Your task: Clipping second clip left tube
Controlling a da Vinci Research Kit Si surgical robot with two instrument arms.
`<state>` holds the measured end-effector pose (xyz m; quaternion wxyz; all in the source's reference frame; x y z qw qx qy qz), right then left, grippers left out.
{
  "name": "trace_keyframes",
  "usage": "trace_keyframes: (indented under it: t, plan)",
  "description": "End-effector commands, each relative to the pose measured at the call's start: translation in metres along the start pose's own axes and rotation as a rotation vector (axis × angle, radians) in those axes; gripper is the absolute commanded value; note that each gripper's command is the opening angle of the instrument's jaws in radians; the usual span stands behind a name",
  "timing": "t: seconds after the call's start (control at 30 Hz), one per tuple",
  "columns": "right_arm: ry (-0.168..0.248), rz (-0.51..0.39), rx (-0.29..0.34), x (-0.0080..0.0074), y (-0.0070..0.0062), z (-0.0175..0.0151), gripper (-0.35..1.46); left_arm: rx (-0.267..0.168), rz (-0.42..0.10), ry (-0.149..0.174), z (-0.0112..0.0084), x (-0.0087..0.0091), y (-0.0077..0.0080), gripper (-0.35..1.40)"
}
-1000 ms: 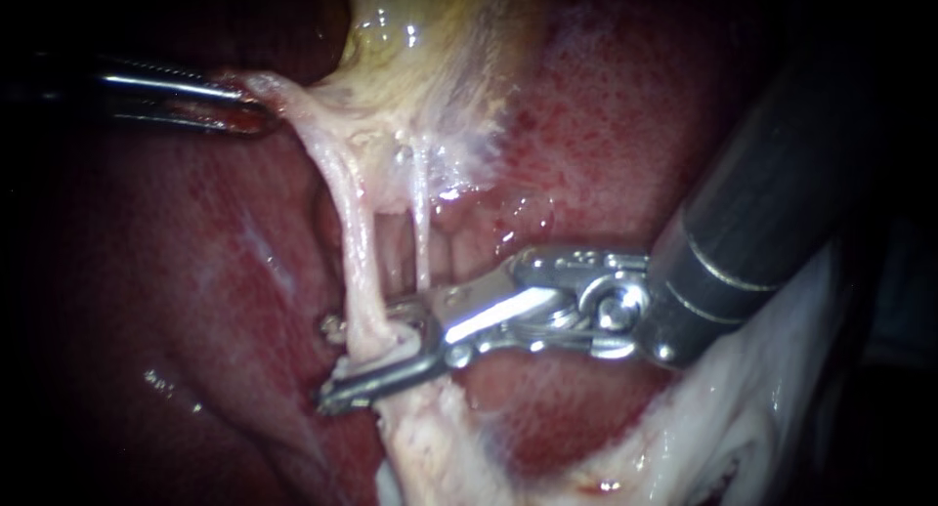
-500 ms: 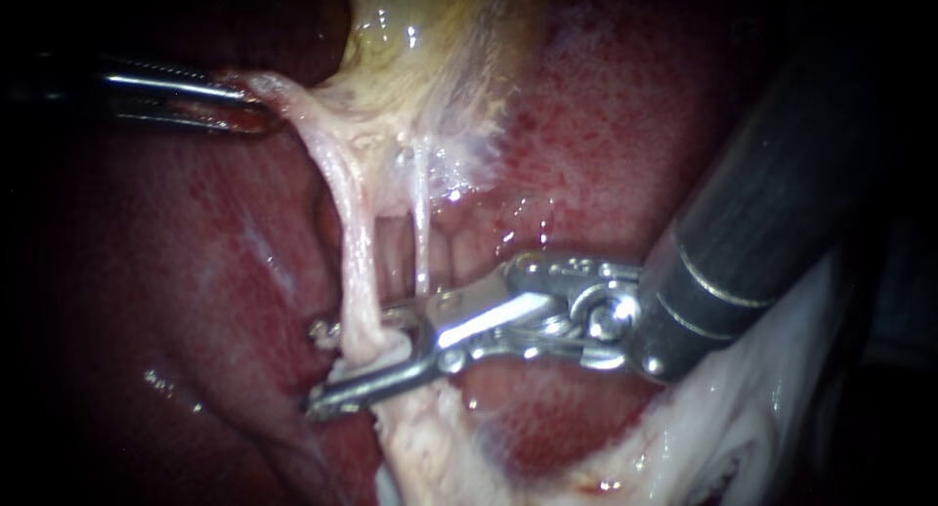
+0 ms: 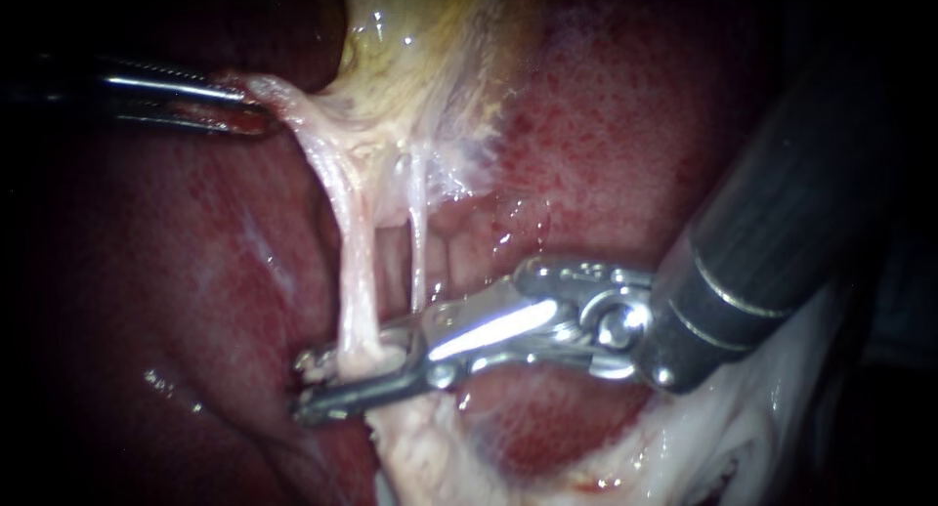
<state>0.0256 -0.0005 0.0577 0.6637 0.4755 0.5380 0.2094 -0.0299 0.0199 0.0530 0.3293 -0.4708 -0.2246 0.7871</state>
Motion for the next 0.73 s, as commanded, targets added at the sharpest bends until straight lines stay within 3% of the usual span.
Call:
trace_keyframes:
  t: [0.03,0.1,0.73]
  plan:
    - [0.000,0.015,-0.001,0.0000,0.0000,0.0000,-0.17,0.000,0.000,0.000,0.0000,0.0000,0.0000,-0.35]
    - [0.000,0.027,0.000,-0.0001,-0.0001,-0.0002,-0.34,0.000,0.000,0.000,0.0000,0.0000,0.0000,-0.35]
    - [-0.002,0.043,0.001,-0.0004,0.0000,-0.0003,-0.35,0.000,0.000,0.000,0.0001,0.0001,0.0000,-0.35]
